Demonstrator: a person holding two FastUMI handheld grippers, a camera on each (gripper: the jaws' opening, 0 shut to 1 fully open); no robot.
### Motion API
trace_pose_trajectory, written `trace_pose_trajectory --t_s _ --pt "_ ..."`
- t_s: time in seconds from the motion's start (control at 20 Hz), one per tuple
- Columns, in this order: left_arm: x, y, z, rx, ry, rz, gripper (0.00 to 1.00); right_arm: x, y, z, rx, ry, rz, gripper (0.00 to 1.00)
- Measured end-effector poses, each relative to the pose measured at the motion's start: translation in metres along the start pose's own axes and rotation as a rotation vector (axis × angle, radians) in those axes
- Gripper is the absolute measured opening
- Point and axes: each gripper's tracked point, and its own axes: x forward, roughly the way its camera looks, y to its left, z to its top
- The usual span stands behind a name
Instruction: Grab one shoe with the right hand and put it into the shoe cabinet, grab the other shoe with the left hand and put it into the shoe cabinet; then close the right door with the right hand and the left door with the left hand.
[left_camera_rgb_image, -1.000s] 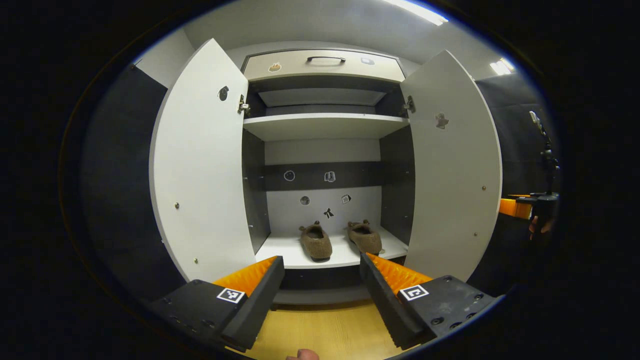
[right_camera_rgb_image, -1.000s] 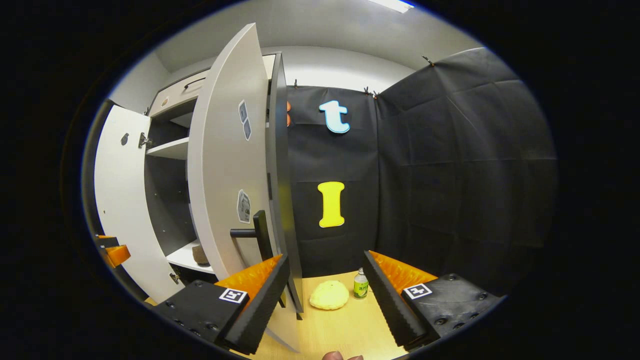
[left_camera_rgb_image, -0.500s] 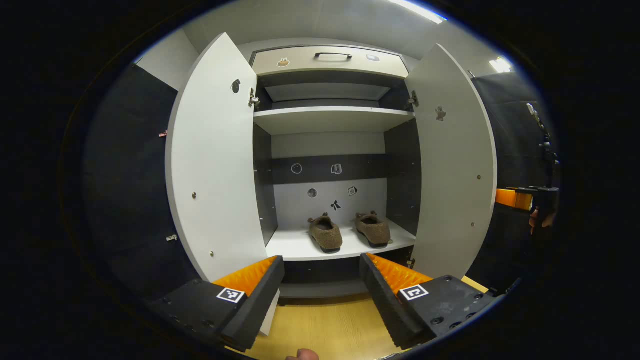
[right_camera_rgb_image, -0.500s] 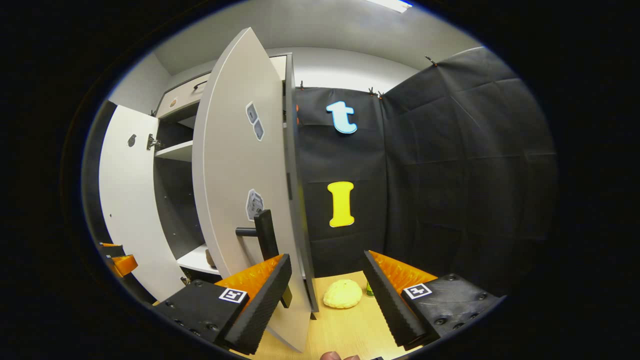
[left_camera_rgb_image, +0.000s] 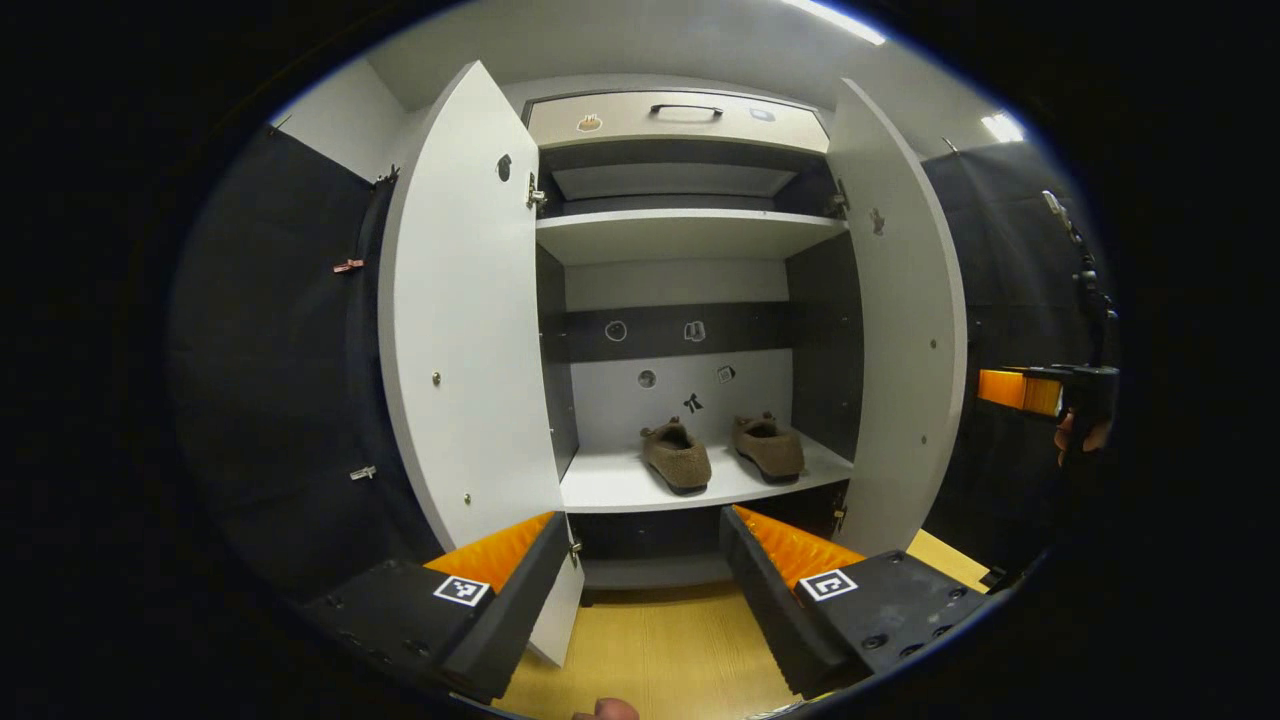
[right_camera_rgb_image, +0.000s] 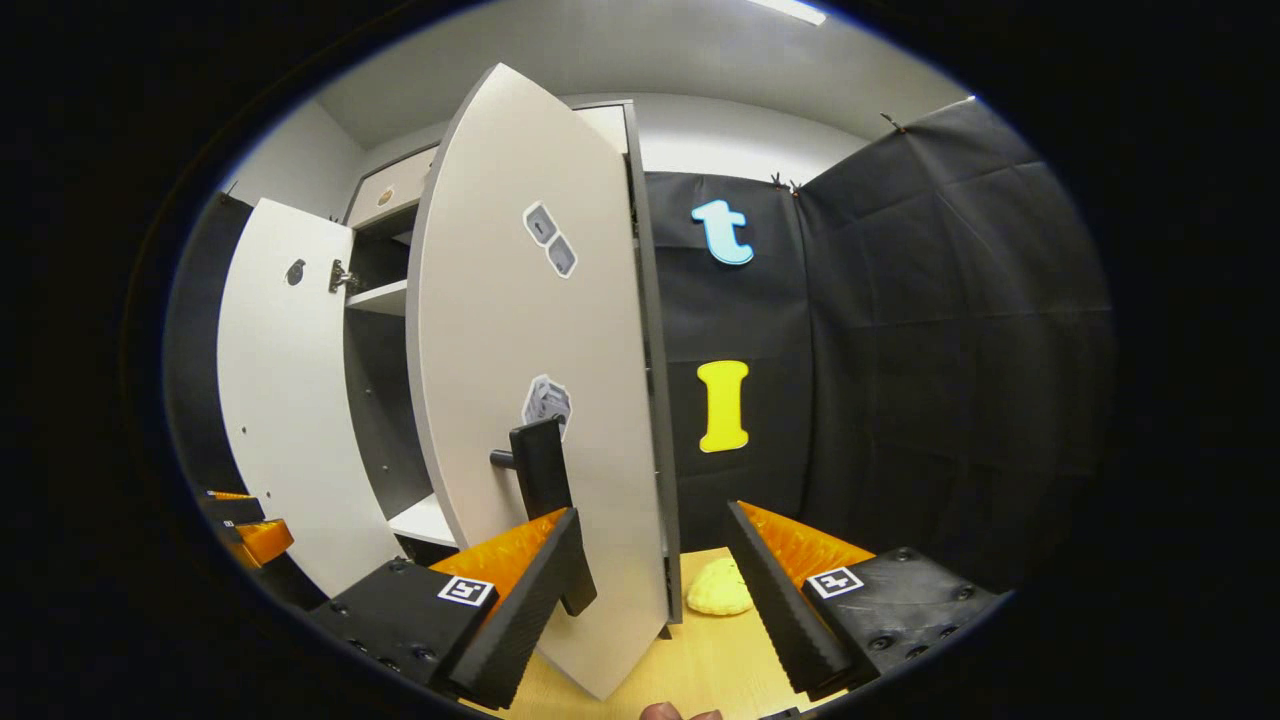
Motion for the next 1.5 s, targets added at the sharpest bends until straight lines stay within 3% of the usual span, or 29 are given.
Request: trace_pose_trajectory --t_s 0.35,0.7,1.2,1.5 --pt "-0.01 0.027 -0.004 -0.019 0.003 0.043 0.96 0.024 0.08 -0.015 0.006 0.038 0.135 0.98" --pt "-0.02 0.071 -0.006 -0.052 0.005 0.099 0.96 0.01 0.136 -0.033 -0.019 0.064 0.235 0.98" --pt "-0.025 0.194 0.011 -0.04 -0.043 0.277 0.97 0.002 0.147 -0.059 -0.017 0.115 0.219 0.98" --pt "0.019 0.246 0.025 -0.024 -0.066 0.334 0.98 0.001 0.139 -0.062 -0.034 0.12 0.186 0.98"
